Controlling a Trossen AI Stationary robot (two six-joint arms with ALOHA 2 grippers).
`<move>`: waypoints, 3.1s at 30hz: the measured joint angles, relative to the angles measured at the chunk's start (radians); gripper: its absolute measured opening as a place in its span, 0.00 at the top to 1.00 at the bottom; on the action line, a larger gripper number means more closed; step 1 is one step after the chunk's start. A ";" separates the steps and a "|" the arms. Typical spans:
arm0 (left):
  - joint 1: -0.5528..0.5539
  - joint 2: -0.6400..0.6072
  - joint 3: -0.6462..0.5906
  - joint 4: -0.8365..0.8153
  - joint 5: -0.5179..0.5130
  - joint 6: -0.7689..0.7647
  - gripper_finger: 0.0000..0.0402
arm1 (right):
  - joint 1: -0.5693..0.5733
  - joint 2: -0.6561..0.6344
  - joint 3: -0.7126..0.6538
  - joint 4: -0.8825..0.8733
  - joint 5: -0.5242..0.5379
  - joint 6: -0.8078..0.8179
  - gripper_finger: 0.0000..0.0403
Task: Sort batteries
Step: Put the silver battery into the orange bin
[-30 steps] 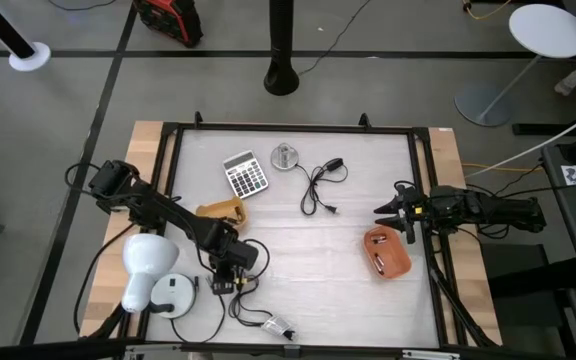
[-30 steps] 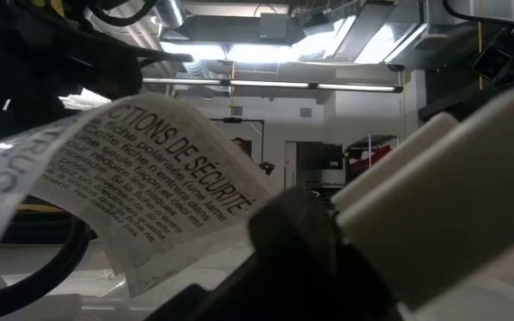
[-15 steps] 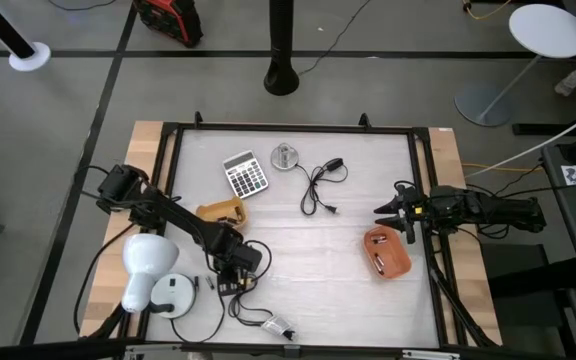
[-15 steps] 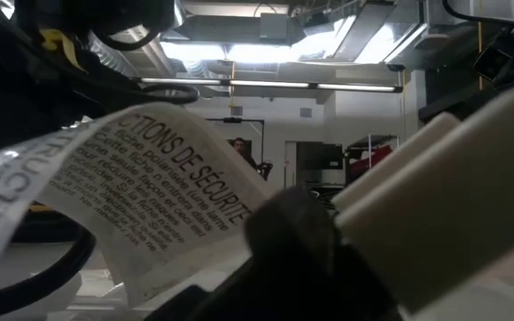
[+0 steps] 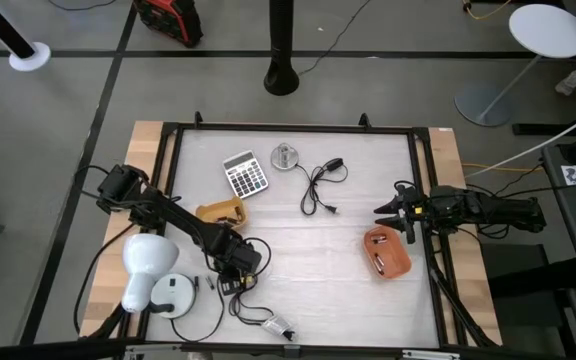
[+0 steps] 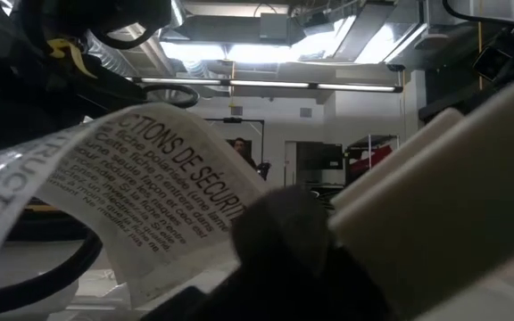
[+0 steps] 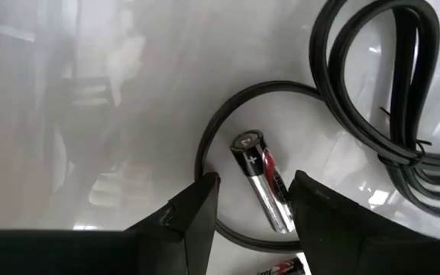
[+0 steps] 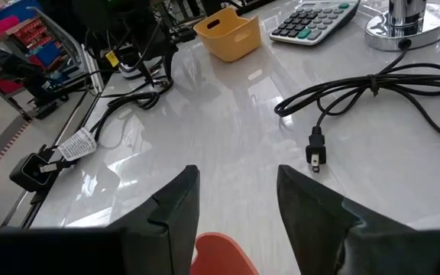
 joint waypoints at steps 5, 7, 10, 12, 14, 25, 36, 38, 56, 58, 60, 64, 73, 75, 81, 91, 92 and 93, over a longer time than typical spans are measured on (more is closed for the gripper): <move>0.000 0.012 0.002 0.003 -0.033 -0.026 0.61 | 0.000 0.000 0.000 0.000 0.000 0.000 0.58; 0.000 0.022 0.003 0.006 -0.036 -0.029 0.61 | 0.000 0.000 0.000 0.000 0.000 0.000 0.58; 0.000 0.042 0.004 0.005 -0.039 -0.048 0.63 | 0.000 0.000 0.000 0.000 0.000 0.000 0.58; 0.000 0.053 0.004 0.000 -0.042 -0.055 0.66 | 0.000 0.000 0.000 0.000 0.000 0.000 0.58; 0.000 0.053 0.004 -0.002 -0.047 -0.055 0.70 | 0.000 0.000 0.000 0.000 0.000 0.000 0.58; 0.002 0.040 0.001 0.000 -0.046 -0.099 0.92 | 0.000 0.000 0.000 0.000 0.000 0.000 0.58; 0.049 -0.045 -0.002 0.068 -0.015 -0.099 0.90 | 0.000 0.000 0.000 0.000 0.000 0.000 0.58; 0.063 -0.056 -0.002 0.107 0.004 -0.096 0.90 | 0.000 0.000 0.000 0.000 0.000 0.000 0.58; 0.255 0.024 0.000 1.024 -0.152 0.277 0.88 | 0.000 0.000 0.000 0.000 0.000 0.000 0.58; 0.279 0.072 0.002 1.182 -0.165 0.330 0.88 | 0.000 0.000 0.000 0.000 0.001 0.000 0.58; 0.303 0.129 0.019 1.299 -0.172 0.359 0.88 | 0.000 0.000 0.000 0.000 0.002 0.000 0.58; 0.335 0.248 0.116 1.427 -0.174 0.400 0.89 | 0.000 0.000 0.000 0.000 0.003 0.000 0.58; 0.332 0.497 0.451 1.430 -0.137 0.488 0.88 | 0.000 0.000 0.000 0.000 0.003 0.000 0.58; 0.323 0.544 0.519 1.429 -0.137 0.504 0.88 | 0.000 0.000 0.000 0.000 0.003 0.000 0.58; 0.291 0.687 0.685 1.421 -0.136 0.544 0.88 | 0.000 0.000 0.000 0.000 0.003 0.000 0.58; 0.275 0.805 0.820 1.377 -0.165 0.635 0.79 | 0.000 0.000 0.000 0.000 0.003 0.000 0.58; 0.276 0.804 0.821 1.360 -0.175 0.631 0.77 | 0.000 0.000 0.000 0.000 0.003 0.000 0.58; 0.279 0.804 0.821 1.353 -0.179 0.628 0.75 | 0.000 0.000 0.000 0.000 0.003 0.000 0.58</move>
